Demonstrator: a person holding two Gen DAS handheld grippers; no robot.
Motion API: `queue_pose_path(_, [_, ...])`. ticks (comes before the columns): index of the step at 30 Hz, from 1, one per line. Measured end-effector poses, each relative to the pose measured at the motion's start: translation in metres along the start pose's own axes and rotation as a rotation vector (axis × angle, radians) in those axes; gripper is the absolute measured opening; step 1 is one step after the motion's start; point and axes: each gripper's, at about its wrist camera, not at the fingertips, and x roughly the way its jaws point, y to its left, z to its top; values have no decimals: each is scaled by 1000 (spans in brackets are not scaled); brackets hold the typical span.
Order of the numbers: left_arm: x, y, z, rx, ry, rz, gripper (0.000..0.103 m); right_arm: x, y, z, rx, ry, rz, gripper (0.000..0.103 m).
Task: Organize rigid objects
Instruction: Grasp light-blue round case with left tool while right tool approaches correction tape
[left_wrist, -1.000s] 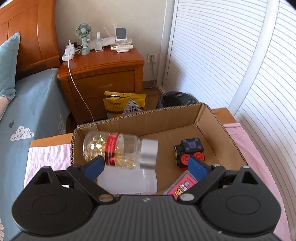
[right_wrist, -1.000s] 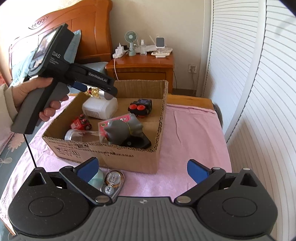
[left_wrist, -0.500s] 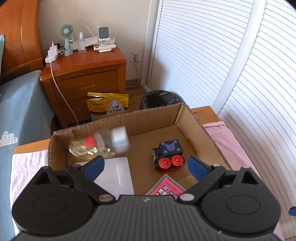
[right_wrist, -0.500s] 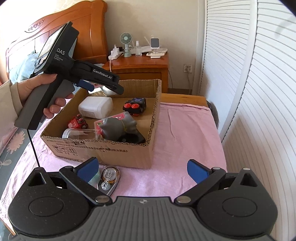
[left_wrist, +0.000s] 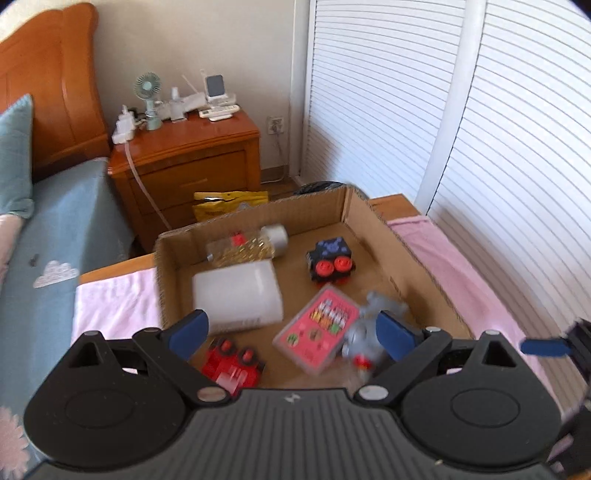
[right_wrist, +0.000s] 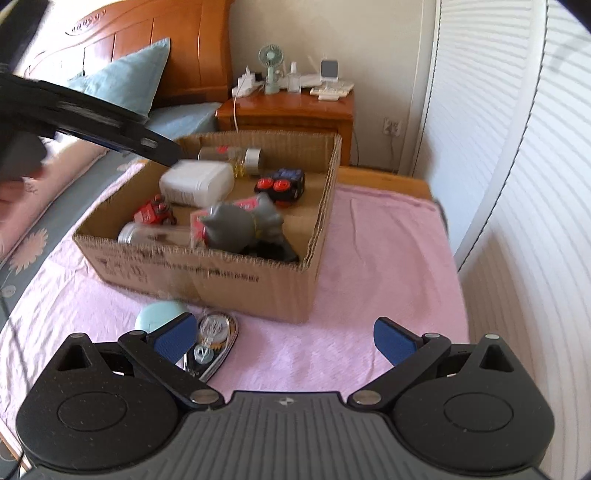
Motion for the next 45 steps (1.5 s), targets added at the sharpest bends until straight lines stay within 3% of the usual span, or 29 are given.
queue_pose_path(9, [-48, -7, -56, -30, -42, 86, 100, 29, 30, -25, -35, 99, 32, 103])
queue_pose_path(19, [-30, -30, -115, -41, -46, 153, 100, 54, 54, -44, -105, 98, -73, 103])
queue_pose_path(26, [-8, -52, -126, -25, -29, 155, 100, 51, 25, -49, -35, 100, -84, 103])
queue_pose_path(31, [9, -62, -129, 76, 4, 136, 100, 50, 11, -50, -2, 103, -95, 103])
queue_pose_path(35, [18, -58, -126, 133, 75, 121, 100, 50, 0, -51, 10, 100, -100, 103])
queue_pose_path(41, [1, -48, -111, 150, 126, 106, 100, 50, -5, -49, 18, 93, -105, 103])
queue_pose_path(45, [-26, -45, -105, 155, 117, 130, 100, 50, -6, -52, 9, 80, -98, 103])
